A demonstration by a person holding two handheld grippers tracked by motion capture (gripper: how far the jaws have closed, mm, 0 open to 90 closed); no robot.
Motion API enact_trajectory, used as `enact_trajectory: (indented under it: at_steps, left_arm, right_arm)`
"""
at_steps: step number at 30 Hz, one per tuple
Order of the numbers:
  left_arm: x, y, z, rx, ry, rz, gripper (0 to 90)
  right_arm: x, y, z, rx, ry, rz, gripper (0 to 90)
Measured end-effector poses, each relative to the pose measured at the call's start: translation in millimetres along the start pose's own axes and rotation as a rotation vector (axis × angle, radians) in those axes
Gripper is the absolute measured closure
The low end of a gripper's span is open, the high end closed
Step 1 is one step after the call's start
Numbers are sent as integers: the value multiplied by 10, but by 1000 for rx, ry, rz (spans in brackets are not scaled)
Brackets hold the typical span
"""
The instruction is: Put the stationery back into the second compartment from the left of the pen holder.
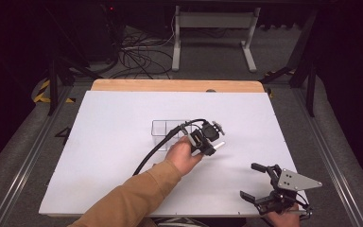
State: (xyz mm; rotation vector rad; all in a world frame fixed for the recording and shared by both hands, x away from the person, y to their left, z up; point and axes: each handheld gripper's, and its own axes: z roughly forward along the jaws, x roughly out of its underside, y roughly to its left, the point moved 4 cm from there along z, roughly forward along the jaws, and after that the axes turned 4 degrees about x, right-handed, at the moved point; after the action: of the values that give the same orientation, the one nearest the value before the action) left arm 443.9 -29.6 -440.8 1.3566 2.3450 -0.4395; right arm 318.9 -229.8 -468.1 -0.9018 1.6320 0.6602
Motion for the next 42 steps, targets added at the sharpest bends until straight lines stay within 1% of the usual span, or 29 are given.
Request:
enact_trajectory:
  at_steps: [4, 8, 14, 16, 21, 22, 24, 26, 28, 30, 33, 39, 42]
  left_arm:
    - [-15, -16, -106, 14, -55, 11, 785]
    - [-26, -24, -208, 12, -110, 23, 786]
    - [-36, -32, -373, 18, -217, 43, 785]
    - [-36, -34, -428, 25, -253, 46, 785]
    - [-25, -32, -564, 24, -335, 52, 785]
    - [-21, -30, -592, 26, -345, 56, 785]
    - [-17, -29, -631, 26, -381, 58, 785]
    - [-10, -30, -670, 40, -403, 74, 785]
    - [-3, -29, -703, 40, -424, 77, 784]
    - [5, -27, -737, 56, -453, 68, 784]
    - [22, -16, -786, 71, -506, 67, 785]
    - [44, 3, -888, 62, -587, 72, 785]
    - [50, 6, -937, 66, -613, 72, 785]
  right_arm:
    - [1, -1, 5, -2, 1, 1, 19]
    - [0, -4, 10, -2, 0, 0, 19]
    - [0, -7, 18, -4, 2, 3, 19]
    - [-1, -6, 22, -6, 4, 7, 19]
    - [-7, -12, 44, -10, 2, 7, 20]
    - [-9, -15, 50, -10, 1, 4, 20]
    - [-11, -17, 60, -12, 2, 2, 20]
    - [-13, -15, 68, -16, 5, 6, 19]
    - [-15, -19, 76, -19, 6, 3, 20]
    - [-16, -20, 84, -20, 5, 1, 20]
    - [-17, -23, 91, -21, 5, 0, 20]
    - [-17, -26, 97, -22, 6, -5, 20]
    - [-16, -26, 97, -22, 8, -5, 19]
